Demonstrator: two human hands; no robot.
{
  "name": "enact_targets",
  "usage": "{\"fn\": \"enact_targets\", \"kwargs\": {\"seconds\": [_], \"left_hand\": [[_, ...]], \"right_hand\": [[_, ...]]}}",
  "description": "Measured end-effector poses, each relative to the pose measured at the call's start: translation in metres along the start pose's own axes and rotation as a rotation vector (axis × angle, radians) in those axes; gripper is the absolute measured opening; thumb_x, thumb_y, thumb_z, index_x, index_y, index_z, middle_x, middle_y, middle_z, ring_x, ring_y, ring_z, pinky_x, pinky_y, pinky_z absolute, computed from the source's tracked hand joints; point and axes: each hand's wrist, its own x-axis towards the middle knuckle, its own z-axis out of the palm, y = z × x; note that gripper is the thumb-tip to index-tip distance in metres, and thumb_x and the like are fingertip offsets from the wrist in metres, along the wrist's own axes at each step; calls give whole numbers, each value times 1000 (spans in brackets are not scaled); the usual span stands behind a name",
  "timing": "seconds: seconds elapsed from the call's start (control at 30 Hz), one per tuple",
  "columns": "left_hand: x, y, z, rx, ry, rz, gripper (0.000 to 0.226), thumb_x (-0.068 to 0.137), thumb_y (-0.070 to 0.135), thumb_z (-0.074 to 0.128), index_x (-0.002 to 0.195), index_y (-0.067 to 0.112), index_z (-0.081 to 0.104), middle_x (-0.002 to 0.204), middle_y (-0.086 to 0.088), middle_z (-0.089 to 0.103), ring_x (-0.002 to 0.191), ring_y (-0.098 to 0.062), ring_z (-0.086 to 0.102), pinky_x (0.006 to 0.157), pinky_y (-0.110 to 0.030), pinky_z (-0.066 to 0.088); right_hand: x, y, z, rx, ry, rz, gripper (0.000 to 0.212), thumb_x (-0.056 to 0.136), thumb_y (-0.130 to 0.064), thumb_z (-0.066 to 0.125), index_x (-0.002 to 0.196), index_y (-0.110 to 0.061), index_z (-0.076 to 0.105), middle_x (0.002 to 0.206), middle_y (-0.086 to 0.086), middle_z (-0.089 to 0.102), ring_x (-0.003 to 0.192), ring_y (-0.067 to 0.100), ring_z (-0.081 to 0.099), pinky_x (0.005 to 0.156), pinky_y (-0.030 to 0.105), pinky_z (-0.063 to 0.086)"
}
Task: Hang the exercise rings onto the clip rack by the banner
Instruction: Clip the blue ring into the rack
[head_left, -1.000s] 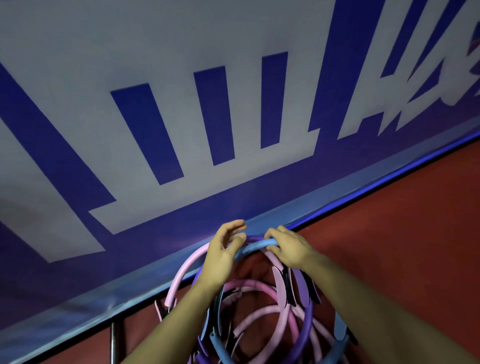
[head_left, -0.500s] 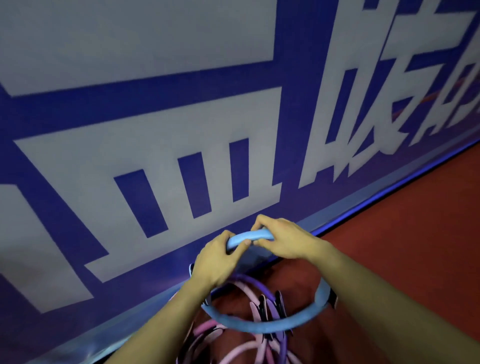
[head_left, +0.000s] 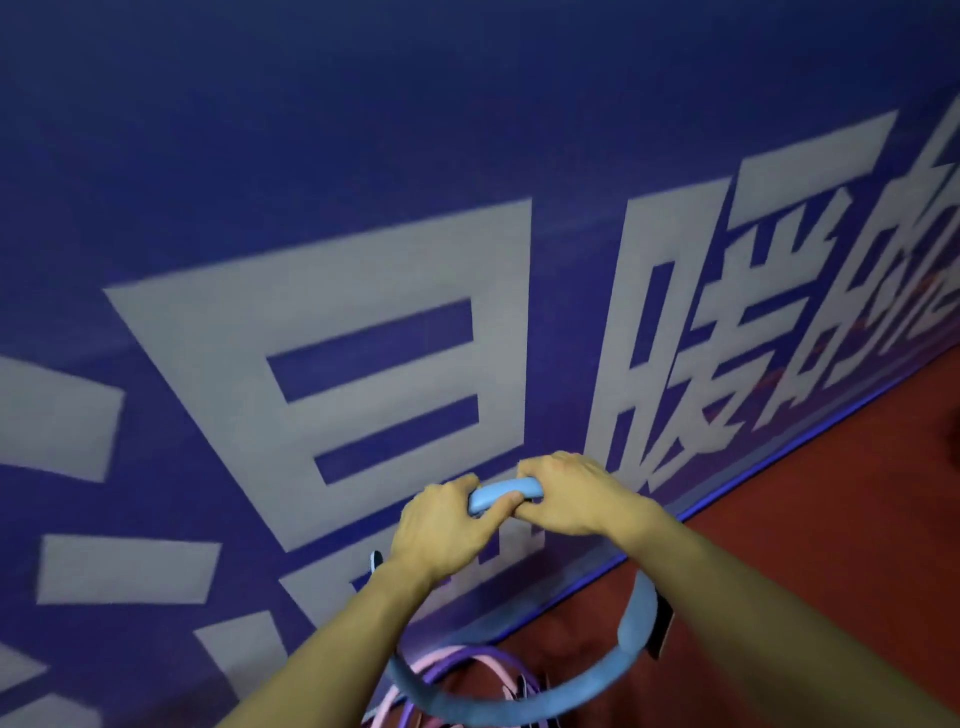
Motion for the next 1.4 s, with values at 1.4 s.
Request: {"fn": "enact_targets", "kwargs": {"seconds": [1.4], "left_hand": [[-528,-89,-504,227,372,-479,70,79,86,39,64,19,52,53,1,56,51,-16,52,50,-36,38]], "right_hand": [[-229,-651,-79,-97,-163,-612,33,89,-45,54,73,-17,55,71,7,62,58,21,51,53,35,40]]}}
